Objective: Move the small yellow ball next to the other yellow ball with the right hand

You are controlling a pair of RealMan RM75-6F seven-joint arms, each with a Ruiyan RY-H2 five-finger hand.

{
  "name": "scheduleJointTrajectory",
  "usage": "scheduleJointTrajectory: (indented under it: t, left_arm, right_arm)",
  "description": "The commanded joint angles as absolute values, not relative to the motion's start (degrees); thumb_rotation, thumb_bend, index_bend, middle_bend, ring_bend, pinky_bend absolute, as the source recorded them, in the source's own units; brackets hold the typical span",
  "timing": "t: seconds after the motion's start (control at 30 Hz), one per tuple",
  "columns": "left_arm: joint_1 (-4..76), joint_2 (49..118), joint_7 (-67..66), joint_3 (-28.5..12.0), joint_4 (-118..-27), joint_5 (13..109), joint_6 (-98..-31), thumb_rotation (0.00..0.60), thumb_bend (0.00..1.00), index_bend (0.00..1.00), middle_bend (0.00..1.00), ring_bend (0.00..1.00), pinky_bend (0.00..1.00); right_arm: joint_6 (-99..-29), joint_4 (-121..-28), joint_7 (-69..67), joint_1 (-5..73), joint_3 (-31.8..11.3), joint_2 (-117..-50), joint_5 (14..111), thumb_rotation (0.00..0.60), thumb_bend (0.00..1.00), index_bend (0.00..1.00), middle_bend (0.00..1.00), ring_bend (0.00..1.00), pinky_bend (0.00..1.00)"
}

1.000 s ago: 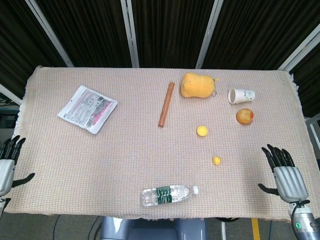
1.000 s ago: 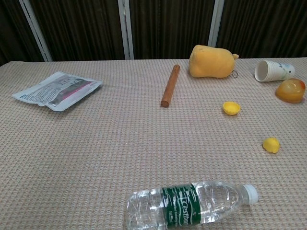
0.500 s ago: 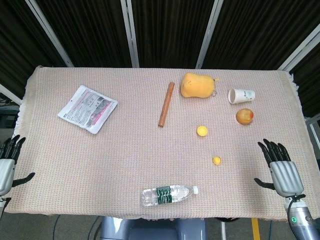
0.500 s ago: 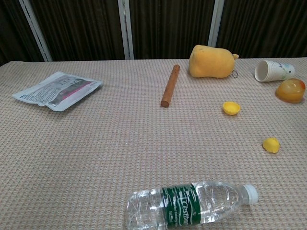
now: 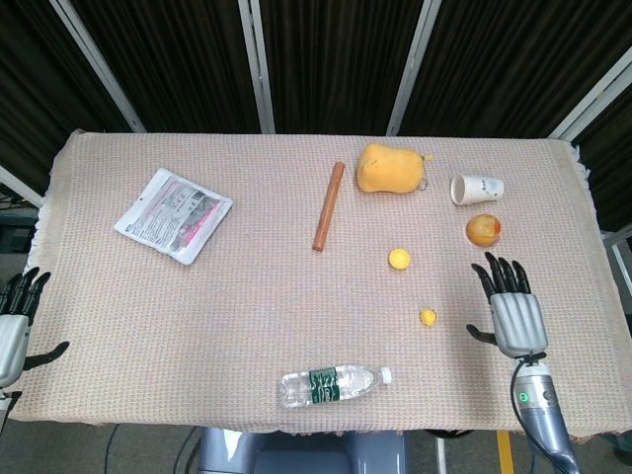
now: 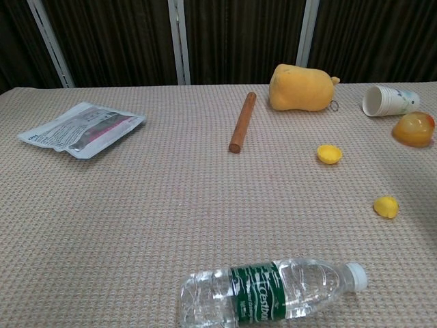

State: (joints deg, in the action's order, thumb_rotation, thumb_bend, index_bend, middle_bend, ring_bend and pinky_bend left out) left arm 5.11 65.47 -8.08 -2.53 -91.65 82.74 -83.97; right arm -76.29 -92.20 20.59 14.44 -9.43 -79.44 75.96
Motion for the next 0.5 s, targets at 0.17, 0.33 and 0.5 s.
scheduleJointTrajectory:
  t: [0.17,0.33,0.5]
  left_arm:
    - [4.72,65.55,-7.62,-2.27,-91.42,82.64,-84.13,0.6,0.0,0.0,0.0,0.0,0.19]
    - [4.51,65.53,-8.02,-2.09,-91.45,82.73,-84.3,0.6,0.0,0.0,0.0,0.0,0.19]
    - [4.31,65.51,-8.13,-2.03,-91.6,82.38,-84.27,0.6,0.0,0.0,0.0,0.0,0.19]
  right_arm:
    - [-73.23,-86.56,18.87,15.57,-8.73,-87.63,71.37,0.6,0.05,0.17,0.0,0.0,0.0]
    - [-72.9,-82.88,16.09,15.7,-8.05,-91.33,71.86,0.6,0.07,0.21,0.0,0.0,0.0]
    - [-72.38,-79.69,13.91,15.88,-7.51,-94.37,72.21,0.6,0.07,0.24,0.0,0.0,0.0]
